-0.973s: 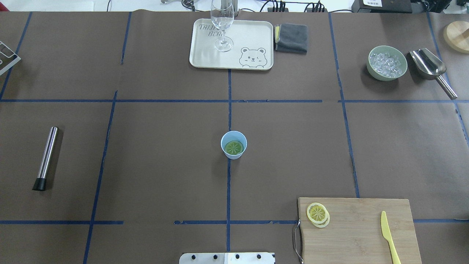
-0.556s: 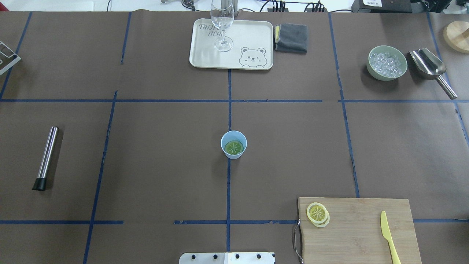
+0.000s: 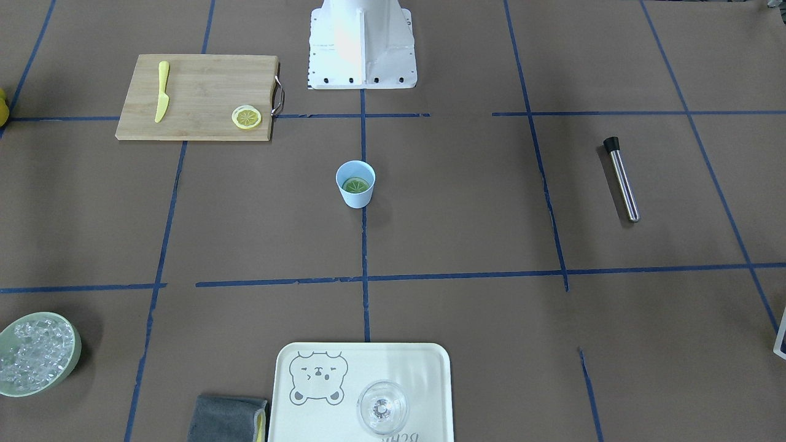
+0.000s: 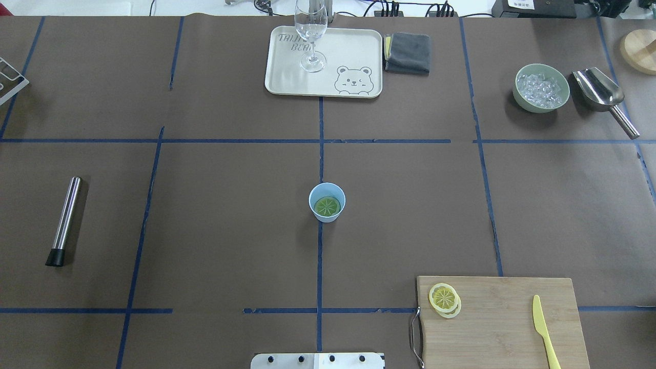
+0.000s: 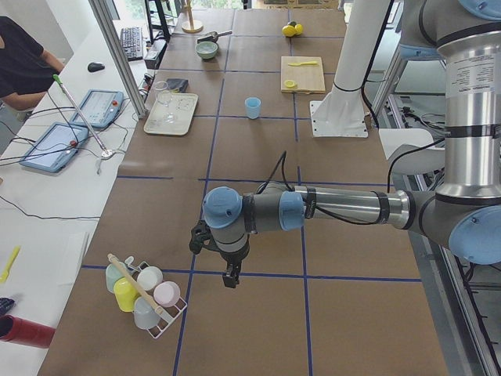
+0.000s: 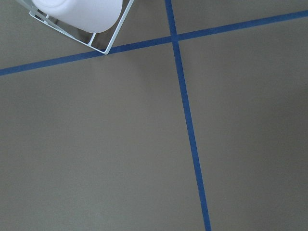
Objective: Squeeze lemon into cup
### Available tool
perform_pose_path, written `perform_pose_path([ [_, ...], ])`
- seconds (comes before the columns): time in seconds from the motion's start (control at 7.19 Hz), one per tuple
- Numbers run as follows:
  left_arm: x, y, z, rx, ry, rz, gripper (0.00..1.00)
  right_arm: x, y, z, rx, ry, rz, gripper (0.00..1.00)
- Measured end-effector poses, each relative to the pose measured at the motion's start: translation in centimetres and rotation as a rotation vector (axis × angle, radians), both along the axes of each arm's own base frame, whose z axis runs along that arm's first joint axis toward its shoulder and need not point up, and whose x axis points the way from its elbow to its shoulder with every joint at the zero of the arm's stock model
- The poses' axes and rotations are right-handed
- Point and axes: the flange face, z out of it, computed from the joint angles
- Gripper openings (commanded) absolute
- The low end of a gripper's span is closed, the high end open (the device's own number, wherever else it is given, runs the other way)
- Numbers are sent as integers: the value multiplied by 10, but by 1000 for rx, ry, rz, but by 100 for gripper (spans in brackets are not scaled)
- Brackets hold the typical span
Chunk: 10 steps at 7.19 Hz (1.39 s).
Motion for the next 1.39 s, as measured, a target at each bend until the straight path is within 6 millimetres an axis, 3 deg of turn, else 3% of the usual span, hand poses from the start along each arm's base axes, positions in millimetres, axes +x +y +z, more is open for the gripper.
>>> perform_pose_path([
  [0.7, 0, -20, -17, 36, -4, 4, 100, 1, 6, 13, -16, 2, -7, 100],
  [1.11, 0, -33, -30, 59, -6, 6, 100, 7, 13, 68, -35, -10, -81, 100],
  [1.39, 0, -32, -34, 66, -4, 4, 100, 16, 15, 82, -43, -39, -79, 100],
])
